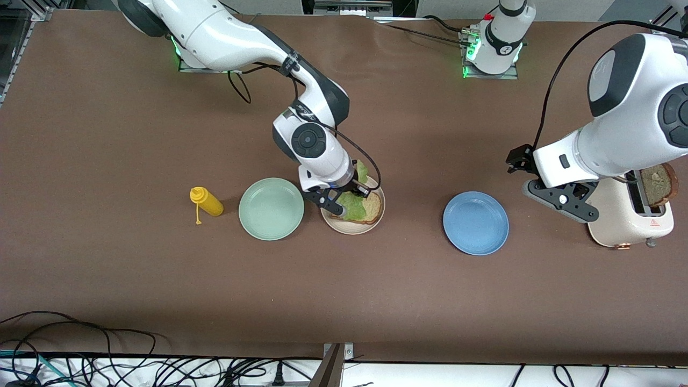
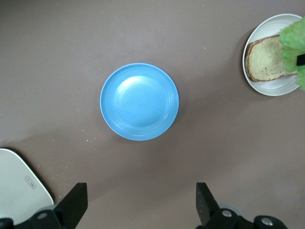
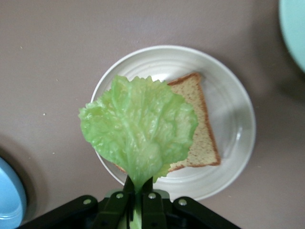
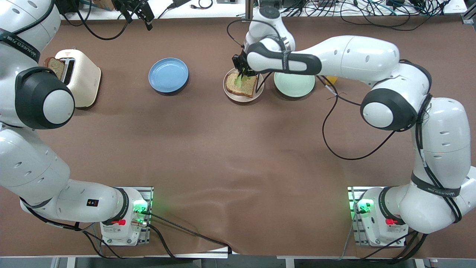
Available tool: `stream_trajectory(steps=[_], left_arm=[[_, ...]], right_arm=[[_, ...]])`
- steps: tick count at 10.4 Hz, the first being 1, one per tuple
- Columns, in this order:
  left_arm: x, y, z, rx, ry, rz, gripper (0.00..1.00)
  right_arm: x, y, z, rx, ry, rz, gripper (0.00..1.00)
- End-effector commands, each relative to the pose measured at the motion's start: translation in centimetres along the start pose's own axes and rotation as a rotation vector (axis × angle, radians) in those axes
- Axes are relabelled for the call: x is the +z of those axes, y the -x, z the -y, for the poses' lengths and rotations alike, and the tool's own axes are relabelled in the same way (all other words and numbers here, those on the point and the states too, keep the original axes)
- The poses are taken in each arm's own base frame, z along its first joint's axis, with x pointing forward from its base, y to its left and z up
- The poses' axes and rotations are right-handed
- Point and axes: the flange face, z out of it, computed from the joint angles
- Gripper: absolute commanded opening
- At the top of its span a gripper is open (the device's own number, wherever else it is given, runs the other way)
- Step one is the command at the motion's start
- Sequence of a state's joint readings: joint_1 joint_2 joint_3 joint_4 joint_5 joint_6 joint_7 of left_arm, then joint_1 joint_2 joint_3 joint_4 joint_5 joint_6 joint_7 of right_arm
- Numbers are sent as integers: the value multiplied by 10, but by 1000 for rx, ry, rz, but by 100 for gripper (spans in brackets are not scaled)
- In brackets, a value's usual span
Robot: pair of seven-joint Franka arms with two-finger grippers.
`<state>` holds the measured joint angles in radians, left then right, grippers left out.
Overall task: Make sandwich on beige plate with both arms
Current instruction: 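Lay the lettuce on the bread with the right gripper while the left gripper withdraws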
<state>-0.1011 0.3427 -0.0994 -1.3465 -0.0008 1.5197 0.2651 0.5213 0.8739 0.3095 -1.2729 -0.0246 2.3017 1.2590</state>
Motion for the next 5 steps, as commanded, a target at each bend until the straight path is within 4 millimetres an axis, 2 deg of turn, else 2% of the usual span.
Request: stream_trajectory(steps=[1, 2, 3, 4, 5], left_arm=[[-8, 9, -2, -11, -25, 8, 100], [-17, 13, -2, -26, -29, -7, 100], [-28, 20, -1, -49, -33, -25, 100], [-33, 26, -3, -72, -30, -22, 100], [-33, 28, -2, -87, -23, -8, 100]], right_arm=[[15, -5, 2, 2, -23, -31, 2], [20, -8, 1, 3, -39, -37, 11], [24, -12, 0, 11, -53, -45, 36], [26, -12, -1, 13, -52, -44, 78], [25, -10, 0, 13, -47, -42, 88]])
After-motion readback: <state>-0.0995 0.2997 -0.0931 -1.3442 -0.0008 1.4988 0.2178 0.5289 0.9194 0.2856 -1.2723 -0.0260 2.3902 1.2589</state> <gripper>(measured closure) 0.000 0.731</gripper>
